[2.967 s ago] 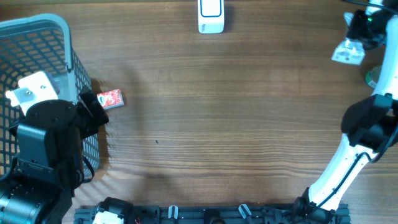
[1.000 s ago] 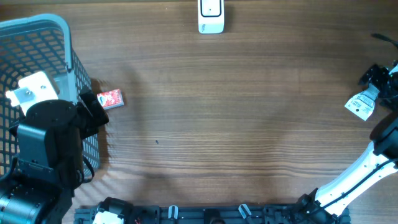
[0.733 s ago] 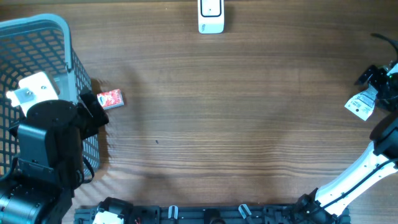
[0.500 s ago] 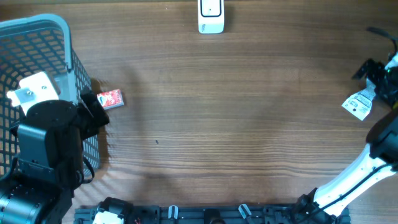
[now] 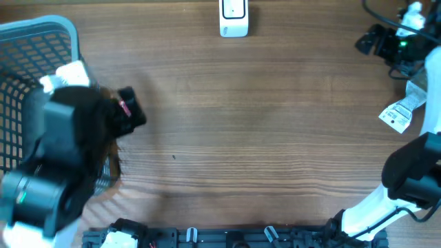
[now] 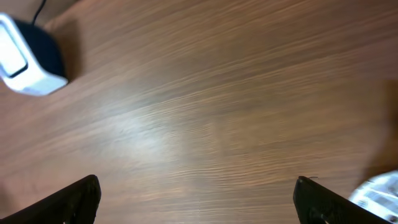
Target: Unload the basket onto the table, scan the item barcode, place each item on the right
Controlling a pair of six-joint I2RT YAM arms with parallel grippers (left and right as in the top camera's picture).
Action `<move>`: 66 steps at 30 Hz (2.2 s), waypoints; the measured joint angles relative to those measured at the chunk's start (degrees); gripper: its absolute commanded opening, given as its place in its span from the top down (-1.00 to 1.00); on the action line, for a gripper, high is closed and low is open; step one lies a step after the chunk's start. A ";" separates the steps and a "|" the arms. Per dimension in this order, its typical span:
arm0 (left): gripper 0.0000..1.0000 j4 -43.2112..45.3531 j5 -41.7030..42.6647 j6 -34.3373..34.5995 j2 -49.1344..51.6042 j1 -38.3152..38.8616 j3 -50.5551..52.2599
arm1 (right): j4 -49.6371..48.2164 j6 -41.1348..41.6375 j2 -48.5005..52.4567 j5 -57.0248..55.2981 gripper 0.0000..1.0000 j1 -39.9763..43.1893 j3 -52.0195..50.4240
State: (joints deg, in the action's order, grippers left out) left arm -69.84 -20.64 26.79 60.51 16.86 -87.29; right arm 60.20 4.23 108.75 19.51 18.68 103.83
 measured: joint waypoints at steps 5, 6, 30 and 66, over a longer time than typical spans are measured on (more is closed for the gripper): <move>-1.00 1.95 0.02 11.52 9.22 0.59 0.07 | 0.57 -0.02 0.00 0.02 -1.00 -3.17 0.00; -1.00 3.43 0.04 12.96 11.17 1.57 0.11 | 0.61 -0.02 0.00 0.00 -1.00 -3.52 0.00; -1.00 2.10 -4.85 50.90 44.83 15.78 0.13 | 5.07 0.00 0.00 0.00 -1.00 -3.76 0.00; -1.00 6.69 -22.45 80.96 66.27 -1.03 6.05 | 9.33 0.07 0.00 0.00 -1.00 -3.76 0.00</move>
State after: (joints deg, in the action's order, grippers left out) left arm -63.16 -43.09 107.74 126.78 15.84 -81.23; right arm 69.54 4.29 108.75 19.51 14.92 103.83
